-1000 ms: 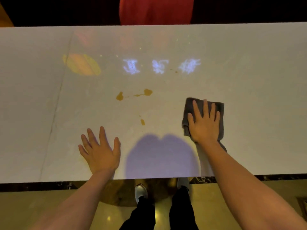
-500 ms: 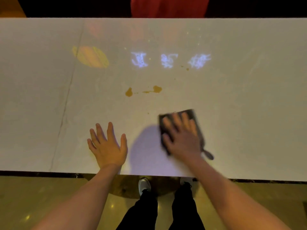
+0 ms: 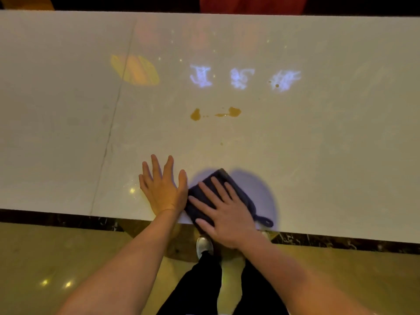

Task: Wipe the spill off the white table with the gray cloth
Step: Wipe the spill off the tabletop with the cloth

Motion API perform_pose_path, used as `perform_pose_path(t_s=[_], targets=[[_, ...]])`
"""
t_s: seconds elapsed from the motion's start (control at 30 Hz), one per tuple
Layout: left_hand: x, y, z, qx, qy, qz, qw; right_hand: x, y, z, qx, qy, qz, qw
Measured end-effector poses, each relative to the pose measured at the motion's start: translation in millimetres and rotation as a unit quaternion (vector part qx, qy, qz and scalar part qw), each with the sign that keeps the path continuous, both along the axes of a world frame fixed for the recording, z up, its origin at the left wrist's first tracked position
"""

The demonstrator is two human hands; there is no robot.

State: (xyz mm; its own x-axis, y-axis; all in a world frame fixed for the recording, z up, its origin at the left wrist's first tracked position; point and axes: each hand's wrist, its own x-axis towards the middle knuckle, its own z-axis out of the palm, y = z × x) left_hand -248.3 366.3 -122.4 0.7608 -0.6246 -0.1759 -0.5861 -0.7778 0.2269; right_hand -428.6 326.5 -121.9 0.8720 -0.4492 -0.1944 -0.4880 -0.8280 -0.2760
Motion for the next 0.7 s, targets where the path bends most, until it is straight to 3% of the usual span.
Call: perform_pose_path(t_s=[0.07,0.17,0.27,0.33,0.43,0.53,0.57,0.63,0.7], targets=[[0,1,-2,0.015,-0.001,-0.009,1.0,-18,-54,-1,-0.025,0.019,-0.095,0.995],[-1,0,-8,0.027,-0.011,-0.021,0.999,-48,-124,-3,-0.049,0.042,-0.316,0.946],[-2,0,-12,0.025,-0.039,-0.025,0.999,-32,-111,-3,-0.036,0.037,-0.409,0.911],[-3,0,-11,0.023,-0.038,-0.03,0.999,-2,-63,-4,-0.029,0.021,-0.364,0.931],[-3,-1,-10,0.034,-0.029,-0.036,0.998,15,19,-11,-0.043,0.0,-0.168,0.985],[-4,0,-9,0.039,-0.037,-0.038,0.998,-3,-20,-7,-0.051,-0.003,0.019,0.999],[-4,0,-10,0.035,-0.042,-0.038,0.998,-6,-48,-9,-0.066,-0.004,0.029,0.997],[-2,1,-12,0.026,-0.047,-0.034,0.998,-4,-99,-10,-0.069,0.01,-0.132,0.989],[-2,0,-14,0.022,-0.047,-0.033,0.998,12,-111,-11,-0.039,0.016,-0.349,0.936]])
